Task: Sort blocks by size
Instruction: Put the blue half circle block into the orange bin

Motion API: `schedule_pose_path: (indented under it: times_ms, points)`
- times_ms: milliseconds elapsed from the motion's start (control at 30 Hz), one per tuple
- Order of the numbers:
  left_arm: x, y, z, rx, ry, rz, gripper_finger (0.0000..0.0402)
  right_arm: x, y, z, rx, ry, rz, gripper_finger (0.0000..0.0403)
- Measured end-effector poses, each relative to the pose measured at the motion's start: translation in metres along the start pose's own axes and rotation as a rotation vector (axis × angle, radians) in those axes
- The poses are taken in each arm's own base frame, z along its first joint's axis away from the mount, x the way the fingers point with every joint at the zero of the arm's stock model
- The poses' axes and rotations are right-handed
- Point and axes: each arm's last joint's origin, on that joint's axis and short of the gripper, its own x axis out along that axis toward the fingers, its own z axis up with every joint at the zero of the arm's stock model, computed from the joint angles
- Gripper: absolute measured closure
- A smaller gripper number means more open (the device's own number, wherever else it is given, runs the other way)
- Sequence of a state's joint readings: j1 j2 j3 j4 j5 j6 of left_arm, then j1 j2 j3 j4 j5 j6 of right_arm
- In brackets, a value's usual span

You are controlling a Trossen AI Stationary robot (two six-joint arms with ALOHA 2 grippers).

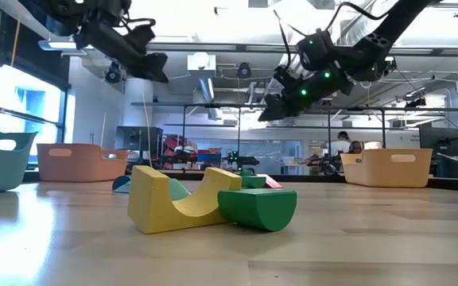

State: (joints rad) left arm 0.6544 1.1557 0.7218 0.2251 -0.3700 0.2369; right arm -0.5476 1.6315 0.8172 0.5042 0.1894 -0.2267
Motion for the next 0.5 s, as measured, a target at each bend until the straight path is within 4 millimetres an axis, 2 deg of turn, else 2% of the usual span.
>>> schedule_pose_path:
  times_ms: [133,267,400,500]
  points:
    - [-0.004,-0.011,0.000,-0.038,0.011,-0.048,0.0241,-0.004,0.009,0.002,0.161,0.011,0.069,0.0167]
    - [-0.018,-0.023,0.000,-0.019,0.051,-0.125,0.0241,-0.012,0.023,0.008,0.091,-0.006,0.208,0.0167]
    - [-0.031,-0.037,0.000,-0.073,0.085,-0.196,0.0241,-0.019,0.040,0.009,0.054,0.023,0.230,0.0167]
    - [-0.043,-0.047,-0.002,-0.098,0.135,-0.262,0.0241,-0.034,0.045,0.022,0.042,0.012,0.248,0.0167]
